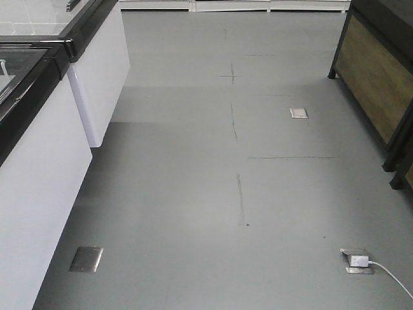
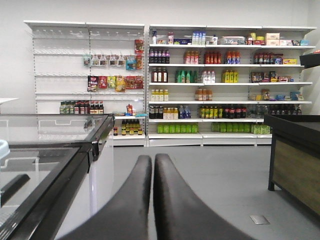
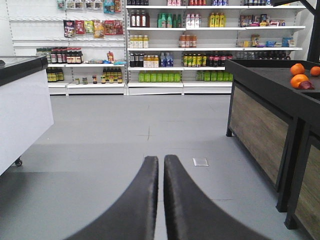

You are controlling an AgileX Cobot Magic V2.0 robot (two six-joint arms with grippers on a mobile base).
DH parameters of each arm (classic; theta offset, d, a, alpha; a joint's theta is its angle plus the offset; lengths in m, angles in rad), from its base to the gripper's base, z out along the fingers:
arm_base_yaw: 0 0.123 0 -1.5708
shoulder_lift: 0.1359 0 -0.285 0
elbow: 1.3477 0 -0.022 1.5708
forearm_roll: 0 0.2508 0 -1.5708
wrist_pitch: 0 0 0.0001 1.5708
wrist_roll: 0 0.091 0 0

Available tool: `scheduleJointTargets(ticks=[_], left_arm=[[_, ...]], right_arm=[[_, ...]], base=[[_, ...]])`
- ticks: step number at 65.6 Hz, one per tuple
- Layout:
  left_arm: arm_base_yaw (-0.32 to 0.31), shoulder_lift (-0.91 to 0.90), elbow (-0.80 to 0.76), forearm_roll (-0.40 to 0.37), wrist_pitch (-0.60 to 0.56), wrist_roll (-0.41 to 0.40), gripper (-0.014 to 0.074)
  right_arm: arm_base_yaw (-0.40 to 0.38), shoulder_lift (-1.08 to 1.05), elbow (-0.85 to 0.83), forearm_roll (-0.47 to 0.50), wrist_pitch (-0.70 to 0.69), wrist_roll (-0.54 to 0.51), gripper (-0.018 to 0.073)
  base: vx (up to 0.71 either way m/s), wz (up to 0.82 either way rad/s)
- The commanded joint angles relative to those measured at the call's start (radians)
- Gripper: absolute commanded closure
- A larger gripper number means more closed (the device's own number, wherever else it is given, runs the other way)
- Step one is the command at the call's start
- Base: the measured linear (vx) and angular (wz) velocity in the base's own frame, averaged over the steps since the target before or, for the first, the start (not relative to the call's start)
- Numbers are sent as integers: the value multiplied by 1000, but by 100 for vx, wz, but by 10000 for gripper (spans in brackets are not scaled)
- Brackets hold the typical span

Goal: Left arm holds basket, right arm returns cookies

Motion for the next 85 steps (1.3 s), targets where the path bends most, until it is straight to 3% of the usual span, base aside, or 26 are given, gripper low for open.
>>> scheduleJointTargets(ticks=[1,11,17,24,55,64,85], left_arm=[[0,86,-107,1,12,12,602],[0,244,-224,1,128,32,602],[0,318,-249,1,144,78,602],[0,375,-249,0,146,76,602],[0,412,-245,0,148,75,575],[0,412,-245,0,149,75,496],[0,412,-245,0,148,77,155]], right_arm=[[-1,-14,18,-10,-75,-1,565],[-1,-14,18,-10,-75,-1,565],[-1,-14,18,-10,-75,-1,565],[-1,-14,18,-10,-75,-1,565],[-1,-14,18,-10,-75,-1,565],[-1,-14,18,-10,-75,-1,565],[-1,-14,18,-10,-75,-1,565]], base=[[0,0],[0,0],[0,0],[0,0],[0,0],[0,0],[0,0]])
